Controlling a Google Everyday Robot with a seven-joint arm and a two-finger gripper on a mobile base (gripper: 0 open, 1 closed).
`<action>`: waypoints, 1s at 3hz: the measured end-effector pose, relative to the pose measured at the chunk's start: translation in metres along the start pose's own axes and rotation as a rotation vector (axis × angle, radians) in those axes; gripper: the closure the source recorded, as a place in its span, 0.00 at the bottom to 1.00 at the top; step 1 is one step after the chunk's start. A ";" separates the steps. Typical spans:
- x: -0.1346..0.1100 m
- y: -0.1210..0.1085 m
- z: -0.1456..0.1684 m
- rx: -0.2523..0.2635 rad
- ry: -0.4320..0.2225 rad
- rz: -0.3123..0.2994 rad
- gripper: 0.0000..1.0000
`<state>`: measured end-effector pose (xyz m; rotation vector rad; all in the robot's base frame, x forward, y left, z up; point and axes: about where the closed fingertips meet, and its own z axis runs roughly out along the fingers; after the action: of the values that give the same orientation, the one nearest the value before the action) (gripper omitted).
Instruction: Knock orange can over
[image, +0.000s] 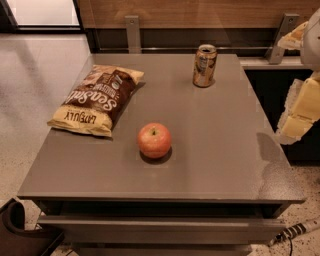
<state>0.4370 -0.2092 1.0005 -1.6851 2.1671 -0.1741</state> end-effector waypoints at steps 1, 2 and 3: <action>0.000 -0.001 0.001 0.004 -0.005 0.005 0.00; 0.010 -0.031 0.027 0.076 -0.131 0.135 0.00; 0.016 -0.059 0.053 0.125 -0.282 0.288 0.00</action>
Offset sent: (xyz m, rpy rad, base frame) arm 0.0748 -0.0264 -0.0182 0.2799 -0.1977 -0.1619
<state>0.5077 -0.2329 0.9677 -1.2306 2.1054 0.0086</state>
